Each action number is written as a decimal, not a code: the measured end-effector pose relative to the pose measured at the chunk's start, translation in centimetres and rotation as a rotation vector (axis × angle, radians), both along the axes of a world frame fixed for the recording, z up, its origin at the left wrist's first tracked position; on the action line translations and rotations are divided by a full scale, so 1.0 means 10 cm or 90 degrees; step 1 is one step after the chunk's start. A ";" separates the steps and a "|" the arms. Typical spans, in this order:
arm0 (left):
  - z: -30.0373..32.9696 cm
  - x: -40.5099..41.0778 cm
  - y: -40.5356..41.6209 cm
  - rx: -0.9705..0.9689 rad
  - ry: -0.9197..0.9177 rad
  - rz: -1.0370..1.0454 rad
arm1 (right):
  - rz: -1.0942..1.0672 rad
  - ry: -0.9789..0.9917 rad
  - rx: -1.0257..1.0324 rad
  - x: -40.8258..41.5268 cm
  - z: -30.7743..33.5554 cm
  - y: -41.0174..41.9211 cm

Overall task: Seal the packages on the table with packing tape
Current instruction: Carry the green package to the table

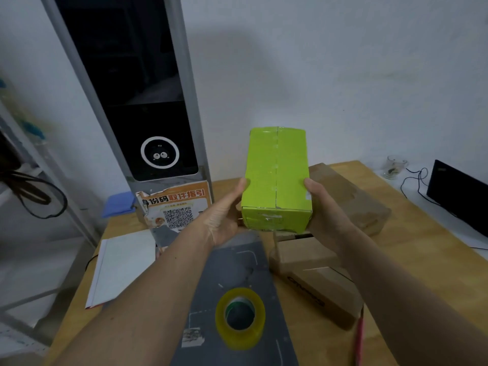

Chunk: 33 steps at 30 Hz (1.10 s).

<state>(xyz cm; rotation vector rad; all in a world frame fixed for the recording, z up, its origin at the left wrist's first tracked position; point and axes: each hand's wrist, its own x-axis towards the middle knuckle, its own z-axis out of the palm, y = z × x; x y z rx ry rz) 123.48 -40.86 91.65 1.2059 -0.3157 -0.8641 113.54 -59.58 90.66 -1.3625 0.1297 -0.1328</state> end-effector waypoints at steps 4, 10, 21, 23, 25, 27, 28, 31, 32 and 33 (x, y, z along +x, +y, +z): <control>0.04 0.10 -0.14 0.001 0.018 -0.023 | -0.007 -0.014 0.012 0.08 0.03 -0.10; -0.03 0.21 -0.37 0.024 0.017 -0.104 | -0.060 -0.043 -0.008 0.05 -0.03 -0.25; -0.10 0.14 -0.93 -0.011 0.012 -0.026 | -0.005 -0.104 -0.028 0.08 -0.05 -0.86; -0.17 0.13 -1.06 -0.024 0.012 0.007 | 0.010 -0.106 -0.025 0.09 -0.09 -0.97; -0.25 0.09 -1.21 -0.057 0.015 0.029 | 0.024 -0.110 -0.023 0.11 -0.14 -1.13; -0.35 0.05 -1.35 -0.096 0.020 0.057 | 0.024 -0.101 -0.018 0.15 -0.20 -1.29; -0.41 0.03 -1.41 -0.116 0.019 0.065 | 0.028 -0.102 -0.024 0.17 -0.24 -1.36; -0.58 -0.01 -1.53 -0.171 0.022 0.087 | 0.053 -0.117 -0.042 0.26 -0.39 -1.52; -0.64 -0.01 -1.55 -0.187 0.035 0.102 | 0.061 -0.122 -0.037 0.29 -0.46 -1.56; -0.71 0.00 -1.58 -0.202 0.048 0.114 | 0.056 -0.132 -0.041 0.32 -0.54 -1.59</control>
